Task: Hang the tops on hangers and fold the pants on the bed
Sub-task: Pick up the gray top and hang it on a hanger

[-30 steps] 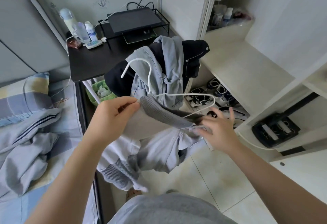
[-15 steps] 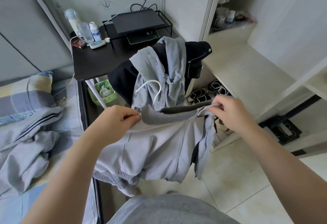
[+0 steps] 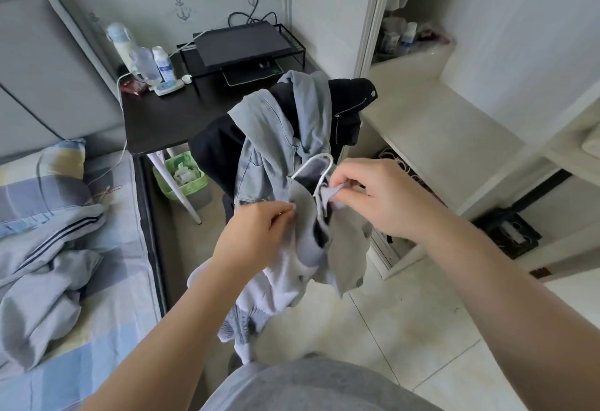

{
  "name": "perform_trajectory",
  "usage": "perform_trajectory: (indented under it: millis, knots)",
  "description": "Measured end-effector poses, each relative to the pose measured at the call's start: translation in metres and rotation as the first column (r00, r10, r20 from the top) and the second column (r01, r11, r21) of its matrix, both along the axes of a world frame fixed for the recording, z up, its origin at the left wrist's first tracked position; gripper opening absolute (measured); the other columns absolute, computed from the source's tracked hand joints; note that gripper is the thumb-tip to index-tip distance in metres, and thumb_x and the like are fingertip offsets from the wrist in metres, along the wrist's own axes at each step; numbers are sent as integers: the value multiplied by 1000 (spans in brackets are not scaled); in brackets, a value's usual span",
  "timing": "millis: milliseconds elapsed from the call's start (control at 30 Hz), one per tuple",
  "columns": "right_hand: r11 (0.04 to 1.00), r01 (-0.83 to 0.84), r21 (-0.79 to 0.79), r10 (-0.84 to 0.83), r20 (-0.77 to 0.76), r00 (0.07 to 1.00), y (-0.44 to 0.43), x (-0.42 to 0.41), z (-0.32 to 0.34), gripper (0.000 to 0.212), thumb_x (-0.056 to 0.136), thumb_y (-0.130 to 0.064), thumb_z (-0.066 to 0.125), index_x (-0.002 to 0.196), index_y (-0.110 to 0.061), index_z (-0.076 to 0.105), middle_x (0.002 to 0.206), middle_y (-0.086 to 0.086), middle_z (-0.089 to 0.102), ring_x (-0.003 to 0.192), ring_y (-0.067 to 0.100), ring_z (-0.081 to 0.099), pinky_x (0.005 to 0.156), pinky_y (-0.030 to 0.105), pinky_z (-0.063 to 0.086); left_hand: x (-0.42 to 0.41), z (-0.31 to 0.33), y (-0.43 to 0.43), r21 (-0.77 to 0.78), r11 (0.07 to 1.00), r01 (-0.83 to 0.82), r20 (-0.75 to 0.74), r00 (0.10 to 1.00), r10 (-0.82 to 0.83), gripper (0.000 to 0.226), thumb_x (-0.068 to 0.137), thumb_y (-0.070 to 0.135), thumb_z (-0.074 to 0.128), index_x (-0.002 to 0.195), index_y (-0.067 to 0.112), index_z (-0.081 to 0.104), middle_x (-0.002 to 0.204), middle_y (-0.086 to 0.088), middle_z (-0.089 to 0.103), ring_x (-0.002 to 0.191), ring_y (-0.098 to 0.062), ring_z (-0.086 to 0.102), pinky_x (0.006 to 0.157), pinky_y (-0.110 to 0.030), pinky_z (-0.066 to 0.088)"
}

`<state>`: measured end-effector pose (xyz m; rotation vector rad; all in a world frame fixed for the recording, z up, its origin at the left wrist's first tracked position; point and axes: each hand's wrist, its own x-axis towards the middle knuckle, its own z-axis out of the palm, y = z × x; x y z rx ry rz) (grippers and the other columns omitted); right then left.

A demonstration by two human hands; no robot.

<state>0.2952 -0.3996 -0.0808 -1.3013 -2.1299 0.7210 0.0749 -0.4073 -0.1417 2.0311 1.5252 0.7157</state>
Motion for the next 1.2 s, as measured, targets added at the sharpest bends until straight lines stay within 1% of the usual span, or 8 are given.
perform_trajectory:
  millis: [167, 300, 400, 533, 700, 900, 1000, 1200]
  knots:
    - [989, -139, 54, 148, -247, 958, -17, -16, -7, 20, 93, -9, 64, 112, -13, 68, 116, -3, 69, 115, 12, 63, 101, 29, 47, -8, 9, 3, 161, 985, -68, 200, 979, 35, 18, 97, 15, 60, 87, 20, 75, 69, 6, 68, 64, -12, 61, 59, -32, 49]
    - [948, 174, 266, -206, 96, 974, -6, 10, -24, 55, 95, -26, 61, 146, -17, 44, 152, 1, 43, 146, 21, 33, 122, 51, 14, -25, 23, 7, 130, 991, 31, 364, 928, -77, 26, 99, 18, 54, 79, 25, 69, 64, 4, 59, 59, -16, 54, 56, -33, 46]
    - [972, 177, 156, -208, 219, 953, 4, 17, -34, 23, 101, -32, 53, 110, -14, 63, 94, 3, 65, 93, 23, 60, 87, 47, 46, -19, 32, 6, 176, 973, 149, 305, 932, -198, 40, 101, 12, 55, 68, 34, 51, 58, 11, 44, 51, -6, 47, 55, -24, 36]
    - [978, 100, 184, -139, 209, 968, -5, 3, -39, 36, 99, -47, 43, 76, -20, 37, 52, -7, 37, 46, 10, 40, 49, 31, 31, -9, 30, 6, 256, 955, 152, 211, 955, -208, 42, 98, 8, 61, 78, 44, 60, 63, 19, 55, 61, -6, 55, 62, -20, 40]
    - [995, 93, 40, -92, -32, 995, 1, -10, -28, 35, 101, -33, 57, 75, -49, 38, 52, -13, 44, 48, 7, 42, 53, 19, 29, -5, 23, 7, 223, 971, 87, 209, 969, -135, 9, 94, 7, 68, 90, 14, 71, 71, 3, 68, 66, -12, 63, 64, -19, 48]
    - [989, 77, -124, -99, -183, 978, 10, 11, -26, 35, 101, -34, 55, 75, -11, 49, 56, -5, 36, 53, 7, 33, 53, 27, 29, -23, 23, 15, 164, 985, -62, 267, 964, 16, 13, 95, 10, 65, 89, 19, 71, 77, 9, 69, 72, -9, 63, 63, -15, 46]
    - [975, 49, -215, -90, -186, 978, 11, 23, -31, 37, 98, -43, 52, 81, -11, 58, 64, 12, 43, 59, 9, 40, 57, 28, 33, -33, 28, 17, 239, 960, -148, 280, 957, 78, 11, 97, 21, 59, 91, 26, 67, 83, 7, 67, 79, -11, 61, 70, -14, 44]
    - [973, 29, -229, -88, -252, 964, 8, 14, -41, 23, 103, -28, 52, 85, -24, 65, 67, -14, 53, 63, 0, 47, 62, 14, 38, -25, 25, 21, 233, 960, -153, 217, 971, 102, 13, 103, 21, 50, 91, 25, 52, 69, 3, 60, 58, -15, 52, 56, -27, 44]
